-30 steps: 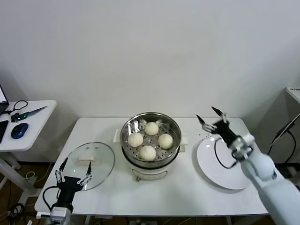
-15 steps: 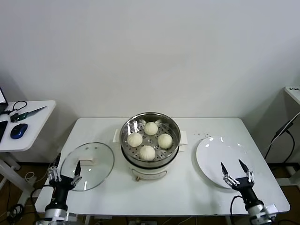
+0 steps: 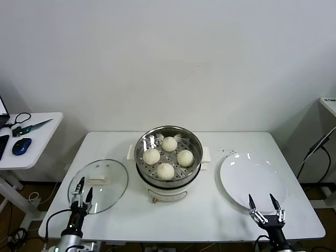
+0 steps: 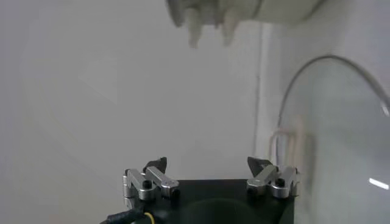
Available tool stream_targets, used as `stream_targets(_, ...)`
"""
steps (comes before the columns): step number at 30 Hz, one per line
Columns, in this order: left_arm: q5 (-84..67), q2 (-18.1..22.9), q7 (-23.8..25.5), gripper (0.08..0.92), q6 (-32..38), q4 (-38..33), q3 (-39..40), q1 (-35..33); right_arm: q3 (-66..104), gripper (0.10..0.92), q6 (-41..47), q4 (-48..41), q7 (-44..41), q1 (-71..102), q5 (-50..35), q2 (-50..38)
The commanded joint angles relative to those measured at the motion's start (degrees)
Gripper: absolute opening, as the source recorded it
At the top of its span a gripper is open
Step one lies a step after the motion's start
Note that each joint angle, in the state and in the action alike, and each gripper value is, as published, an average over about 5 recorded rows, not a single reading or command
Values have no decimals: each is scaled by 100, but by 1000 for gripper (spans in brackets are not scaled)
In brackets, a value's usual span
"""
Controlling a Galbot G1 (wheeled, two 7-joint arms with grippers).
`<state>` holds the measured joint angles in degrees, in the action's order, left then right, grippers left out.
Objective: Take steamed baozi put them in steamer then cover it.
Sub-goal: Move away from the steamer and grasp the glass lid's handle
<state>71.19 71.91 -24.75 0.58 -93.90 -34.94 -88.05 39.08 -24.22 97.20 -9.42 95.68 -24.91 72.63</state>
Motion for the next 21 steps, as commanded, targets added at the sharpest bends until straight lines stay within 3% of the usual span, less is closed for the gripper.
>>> stream_targets(1,879,-32,-205,823,-45,1123,104,744,110,823,-154,42,10,210,71,289)
stream_targets(8,870,-96,-194,823,-12,1626,156,1355,181,823,-228,23,20,299,51,312)
stream_targets(21,812,-76,-120,803,-42,1967,268,1799,186,823,-323,23,21,342,62,400)
